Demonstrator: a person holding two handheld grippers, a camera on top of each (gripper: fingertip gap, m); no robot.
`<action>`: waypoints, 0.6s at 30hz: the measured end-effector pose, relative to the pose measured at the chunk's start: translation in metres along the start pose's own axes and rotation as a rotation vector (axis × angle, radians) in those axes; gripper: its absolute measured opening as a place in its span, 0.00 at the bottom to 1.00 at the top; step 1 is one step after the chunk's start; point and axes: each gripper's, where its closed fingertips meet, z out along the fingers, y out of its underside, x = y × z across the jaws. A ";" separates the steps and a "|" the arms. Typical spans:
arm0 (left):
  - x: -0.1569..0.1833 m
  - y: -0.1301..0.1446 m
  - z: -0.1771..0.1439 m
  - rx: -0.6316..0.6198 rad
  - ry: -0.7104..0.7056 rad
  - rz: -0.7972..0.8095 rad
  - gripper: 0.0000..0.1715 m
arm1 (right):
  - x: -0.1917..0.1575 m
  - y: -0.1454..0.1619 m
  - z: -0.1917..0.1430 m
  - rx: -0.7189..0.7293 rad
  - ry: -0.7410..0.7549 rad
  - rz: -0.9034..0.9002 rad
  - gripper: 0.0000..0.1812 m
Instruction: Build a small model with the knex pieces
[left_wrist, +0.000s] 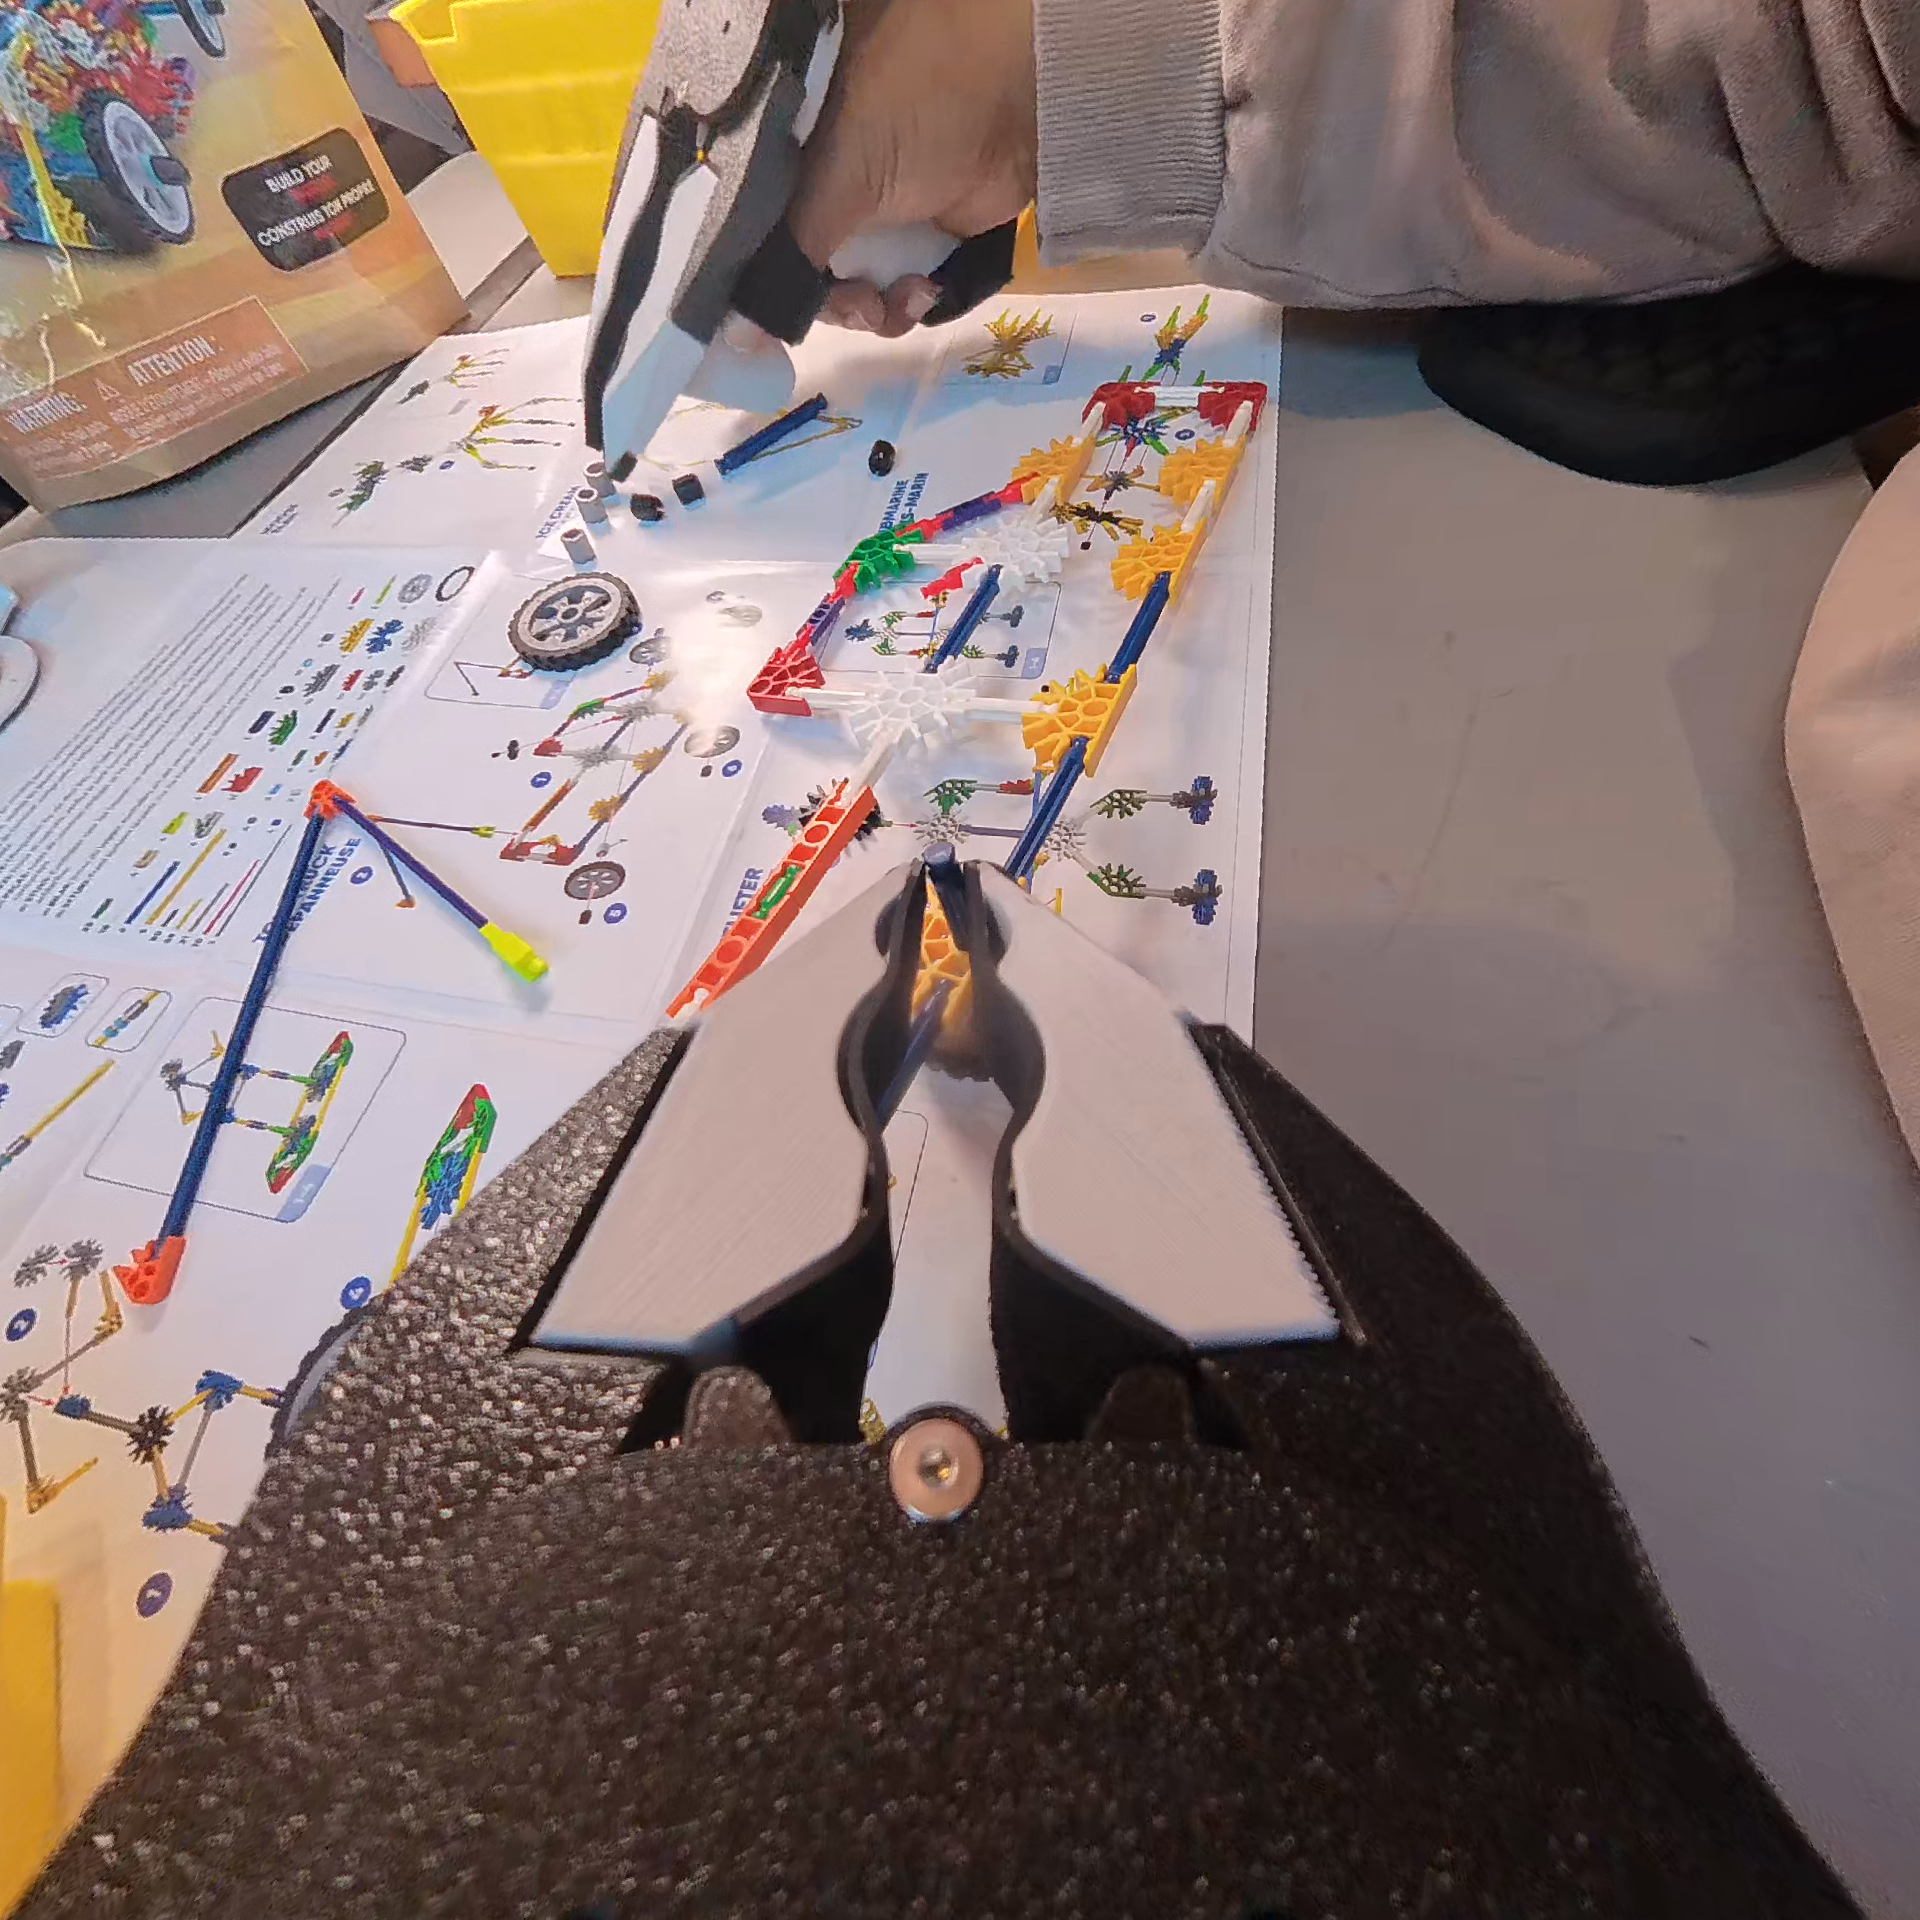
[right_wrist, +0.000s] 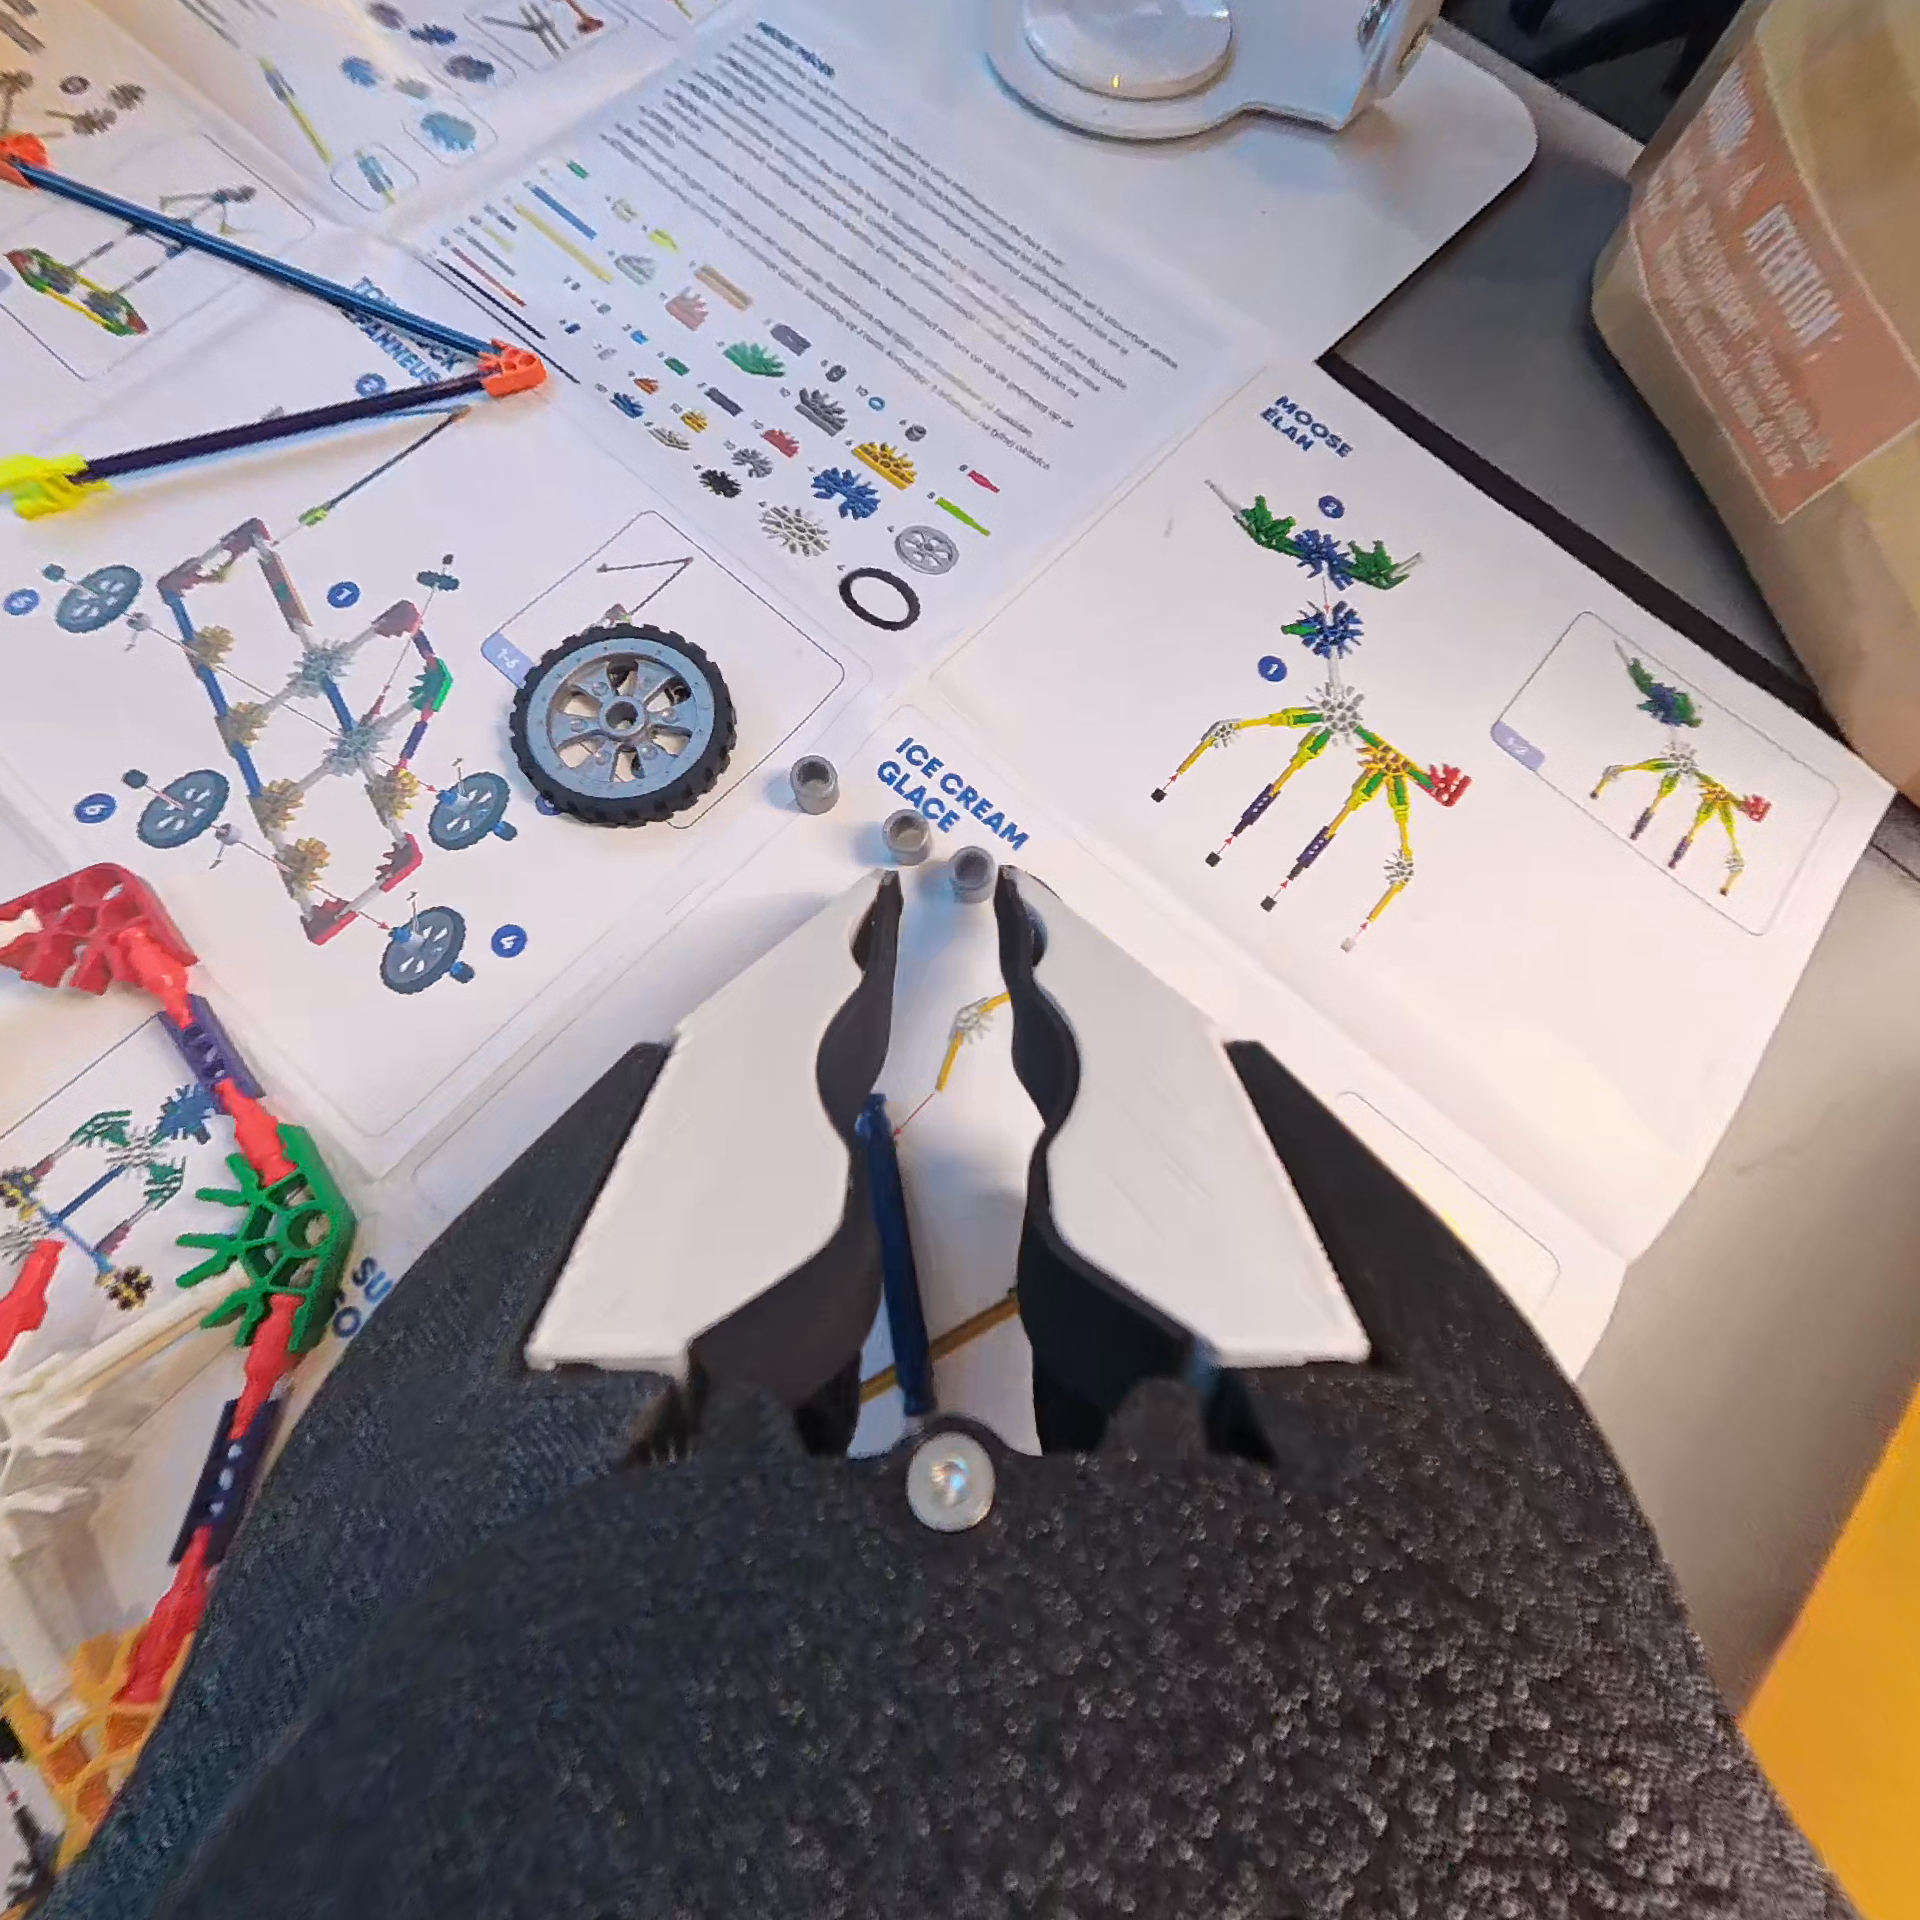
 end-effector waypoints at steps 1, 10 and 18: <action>0.000 0.000 0.000 -0.001 -0.001 0.003 0.03 | 0.002 0.001 0.003 -0.014 0.009 -0.006 0.09; -0.001 0.000 -0.001 -0.002 -0.006 0.010 0.03 | 0.006 -0.002 0.005 -0.014 0.025 -0.029 0.04; -0.005 -0.001 -0.009 0.007 0.001 -0.007 0.08 | -0.140 -0.087 -0.063 0.322 -0.474 -0.080 0.04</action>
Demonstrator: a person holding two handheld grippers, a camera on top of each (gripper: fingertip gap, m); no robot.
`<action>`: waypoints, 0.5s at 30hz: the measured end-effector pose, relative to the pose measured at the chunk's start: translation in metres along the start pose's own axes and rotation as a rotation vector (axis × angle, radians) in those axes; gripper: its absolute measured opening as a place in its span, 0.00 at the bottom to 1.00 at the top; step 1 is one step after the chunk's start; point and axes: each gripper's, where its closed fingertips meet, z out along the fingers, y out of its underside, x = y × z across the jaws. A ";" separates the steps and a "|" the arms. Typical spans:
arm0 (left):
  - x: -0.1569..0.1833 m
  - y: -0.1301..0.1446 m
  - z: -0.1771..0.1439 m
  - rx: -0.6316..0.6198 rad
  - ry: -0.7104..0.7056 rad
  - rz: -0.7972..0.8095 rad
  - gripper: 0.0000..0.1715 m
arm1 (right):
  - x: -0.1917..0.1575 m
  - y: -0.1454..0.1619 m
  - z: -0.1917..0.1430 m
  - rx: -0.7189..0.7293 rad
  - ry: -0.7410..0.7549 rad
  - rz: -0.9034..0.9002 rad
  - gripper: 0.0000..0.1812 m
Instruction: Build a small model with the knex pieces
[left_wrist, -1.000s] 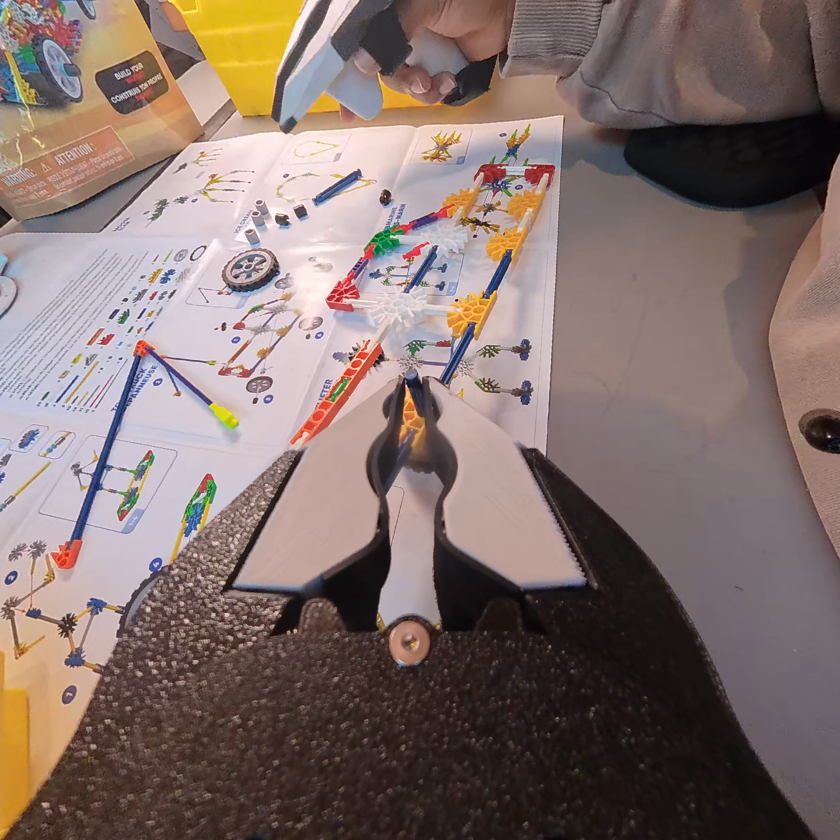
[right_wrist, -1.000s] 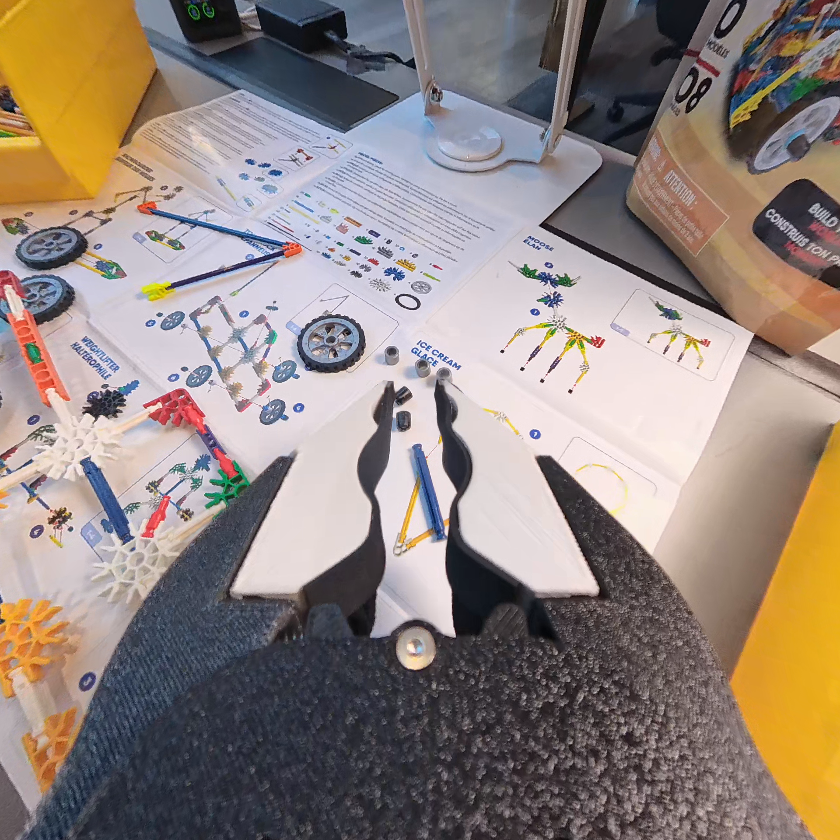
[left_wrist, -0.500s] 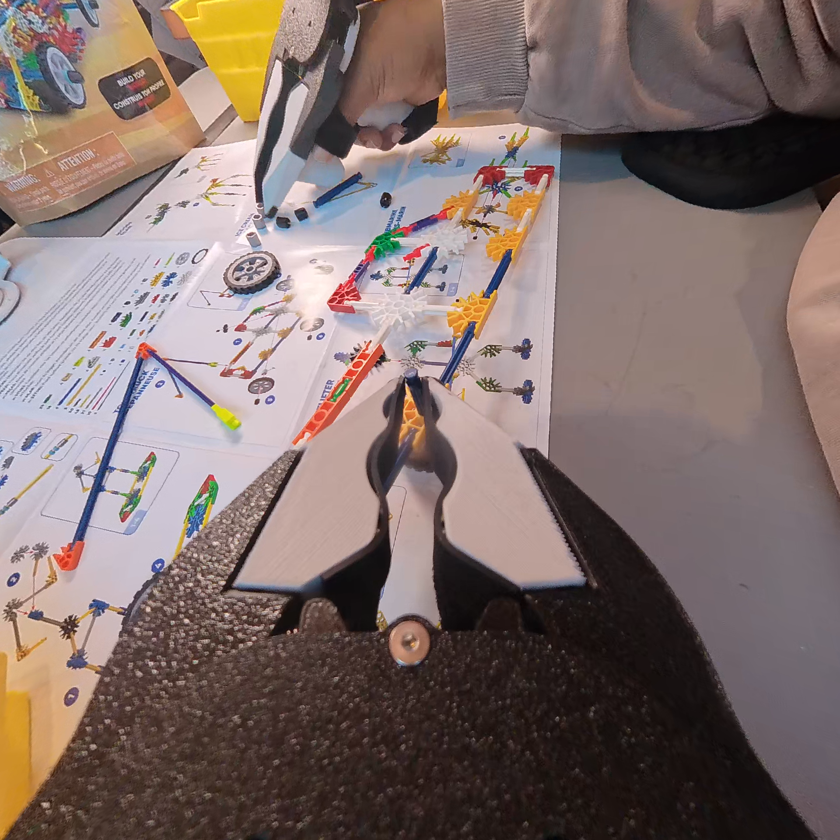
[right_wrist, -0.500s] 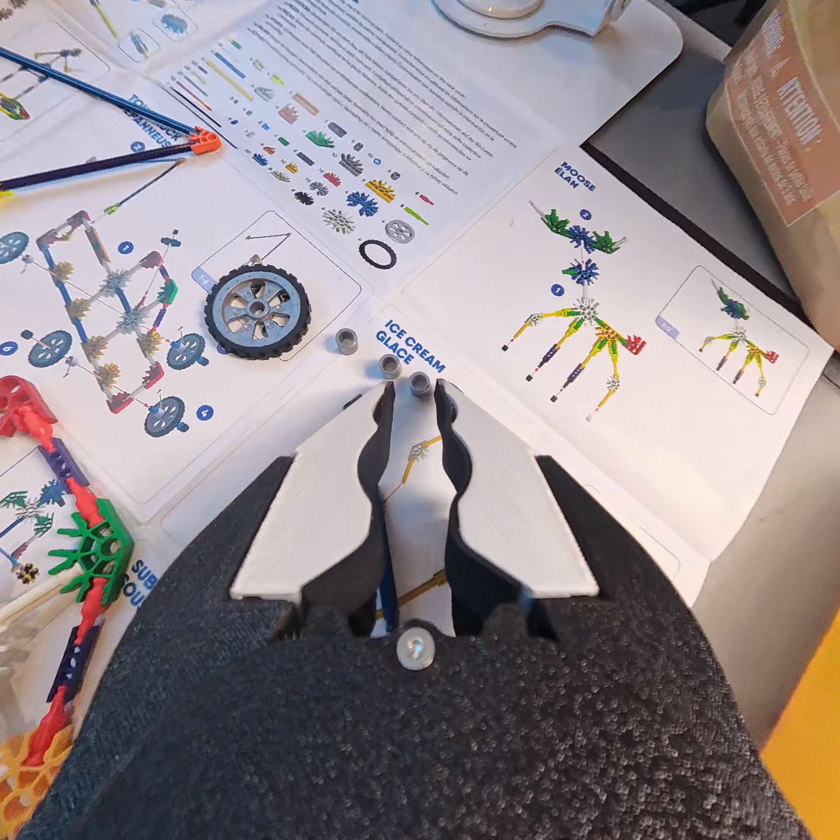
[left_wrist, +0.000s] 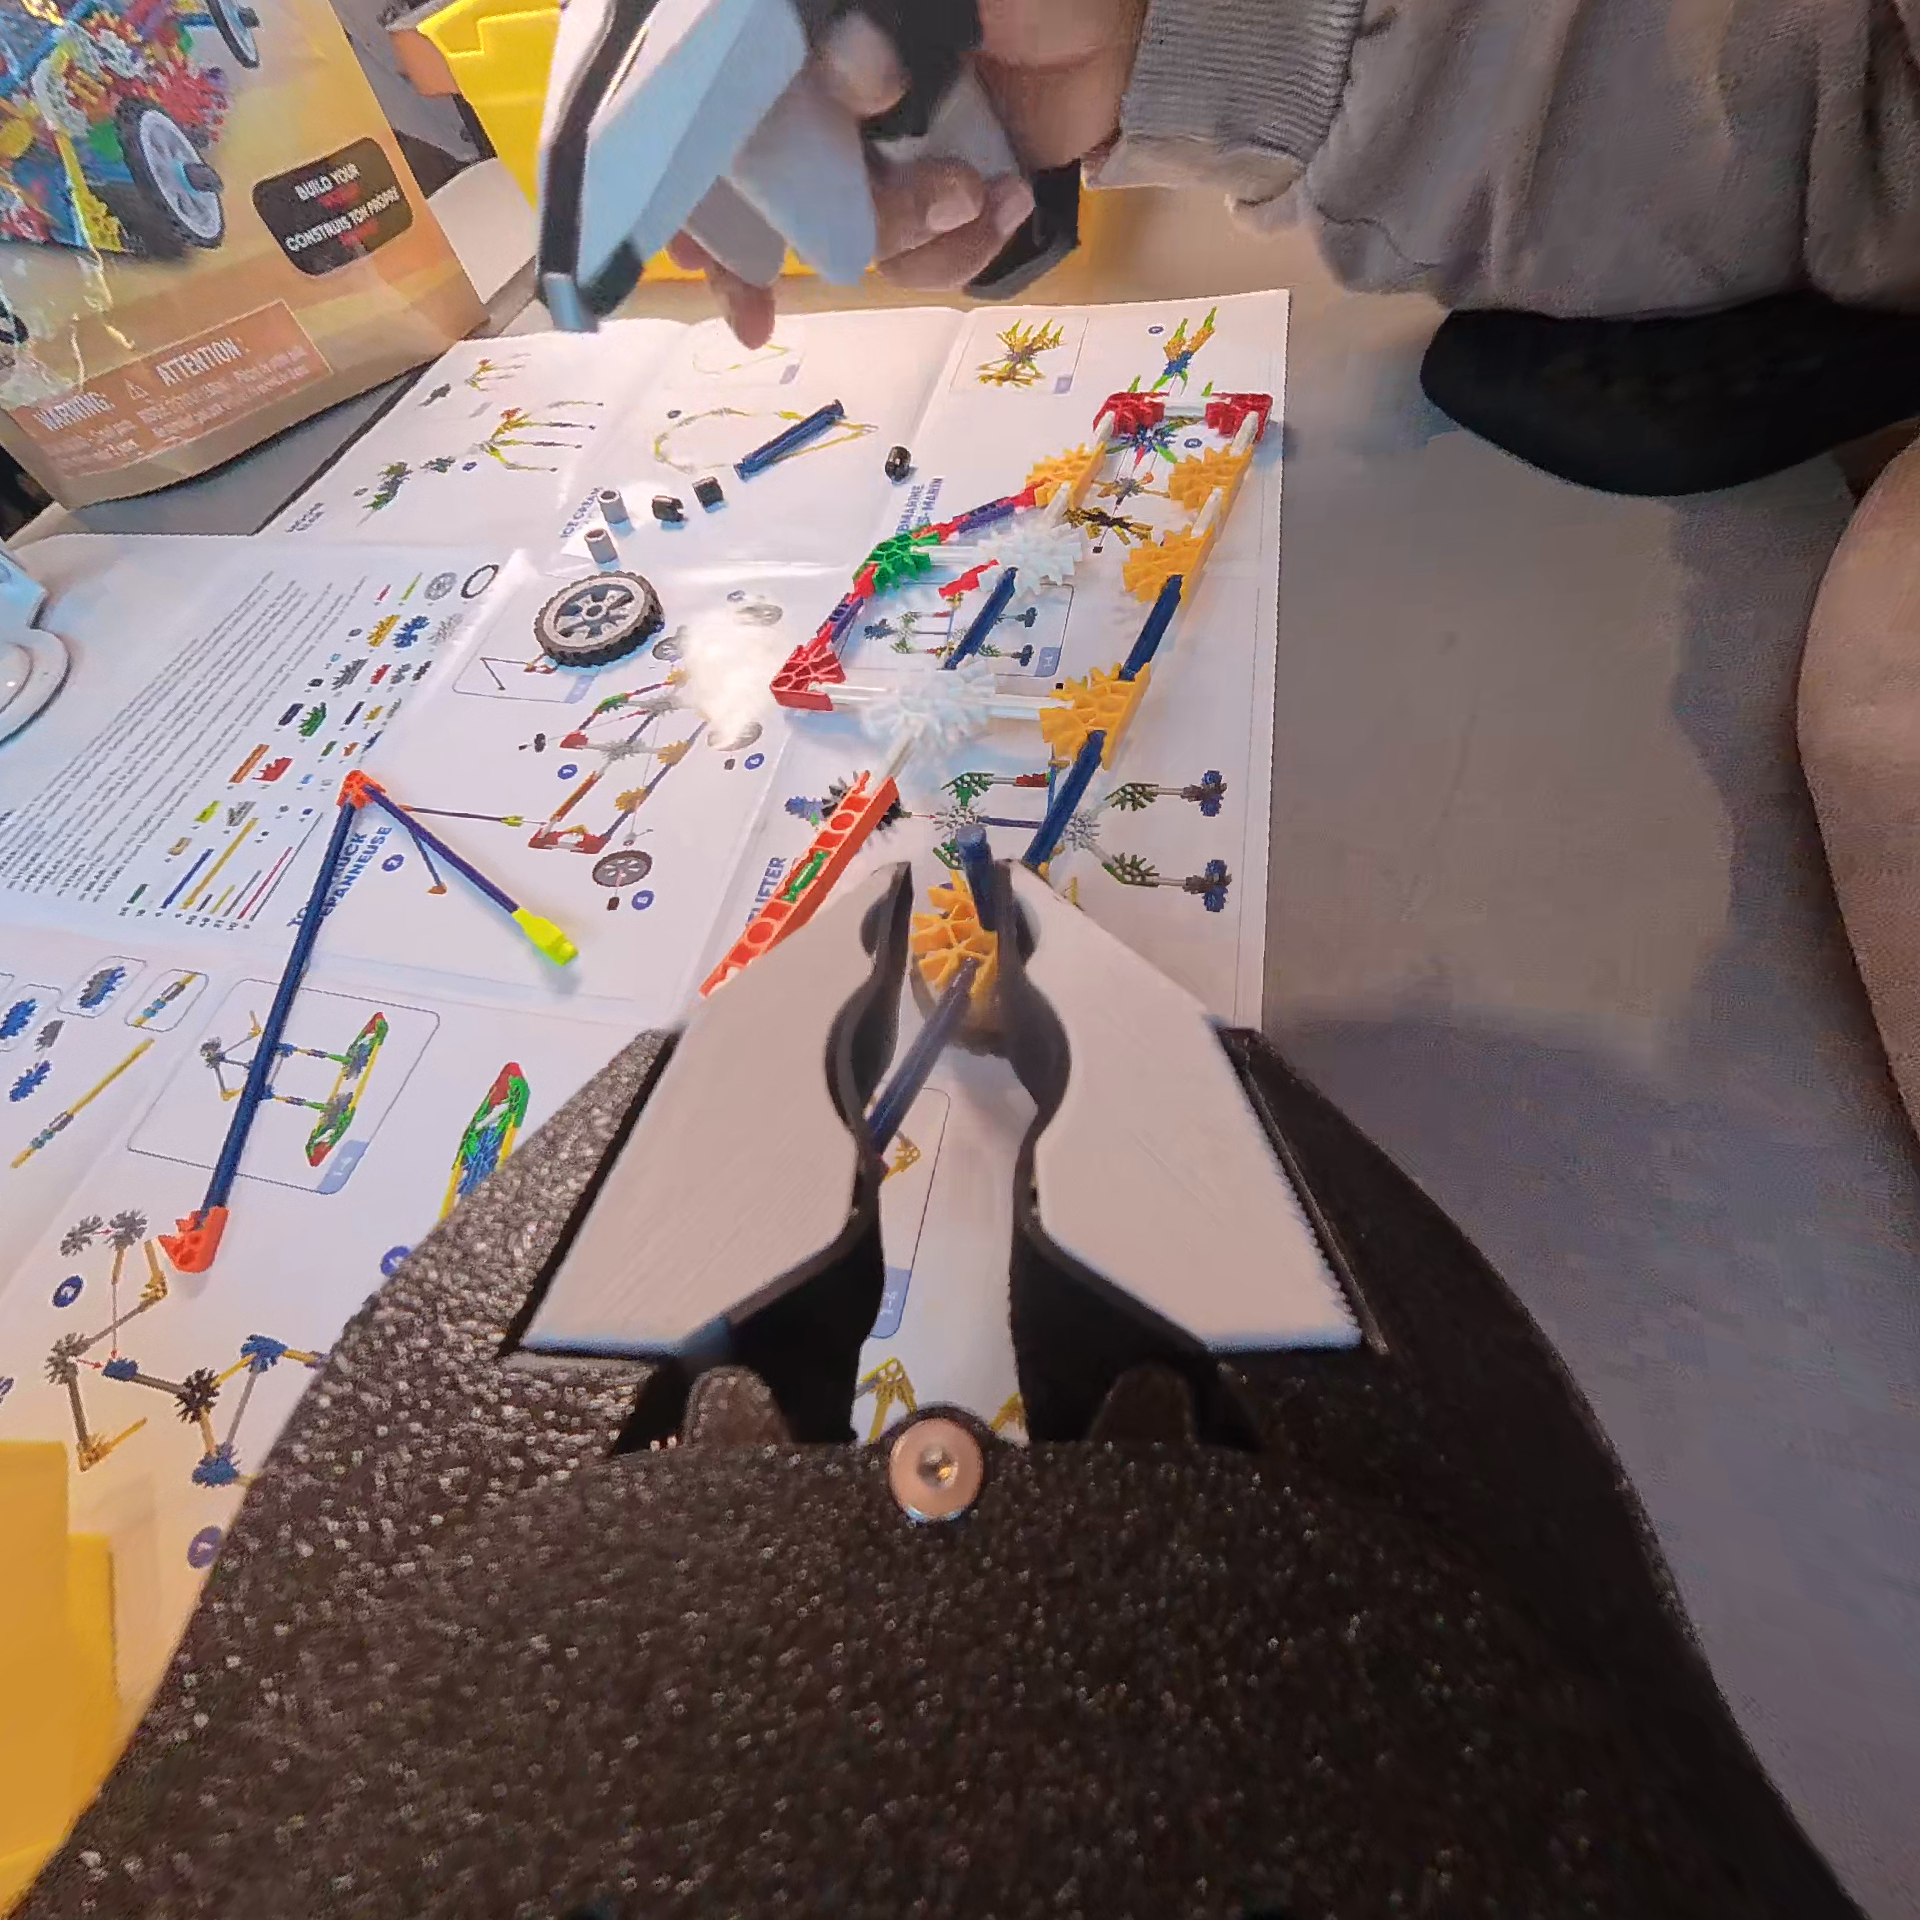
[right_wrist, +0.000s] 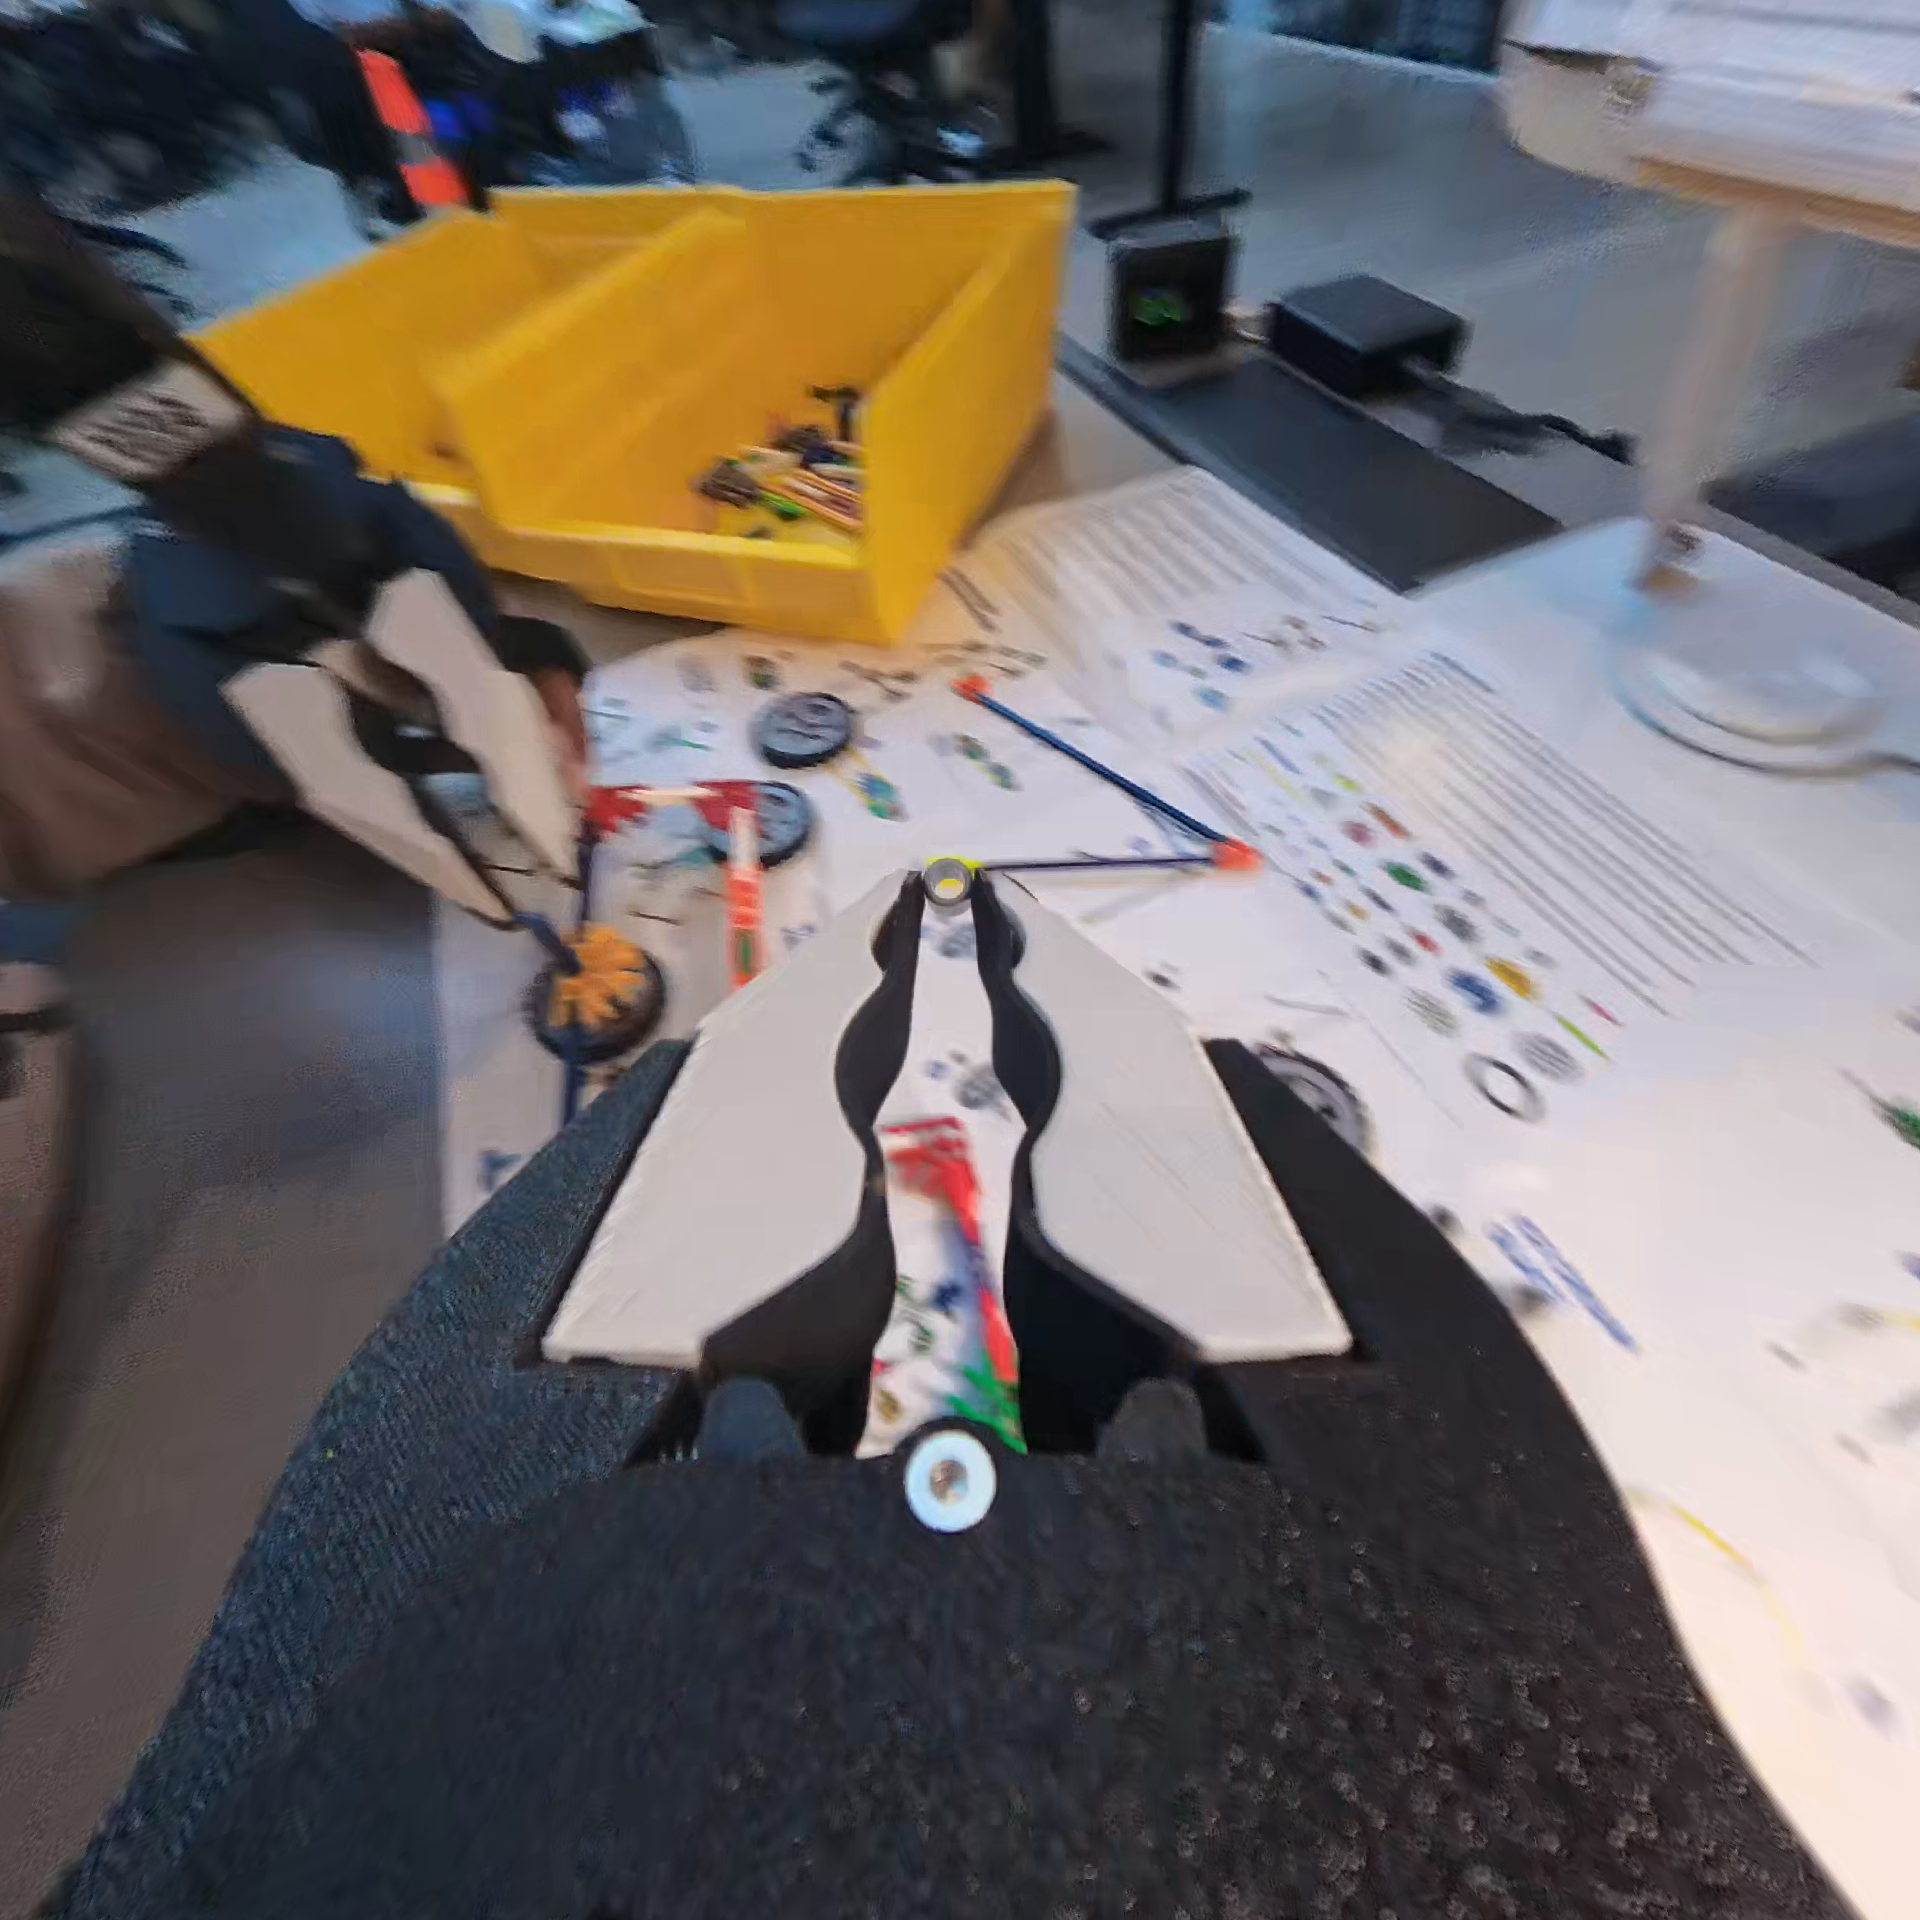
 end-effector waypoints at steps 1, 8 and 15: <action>0.000 0.001 0.000 -0.004 0.001 0.004 0.08 | -0.030 -0.007 0.008 0.019 -0.108 -0.017 0.04; 0.002 0.005 0.002 -0.041 -0.004 0.015 0.07 | -0.123 0.029 0.055 -0.145 -0.358 -0.196 0.04; 0.003 0.006 0.002 -0.056 -0.008 0.027 0.07 | -0.123 0.041 0.065 -0.197 -0.327 -0.225 0.04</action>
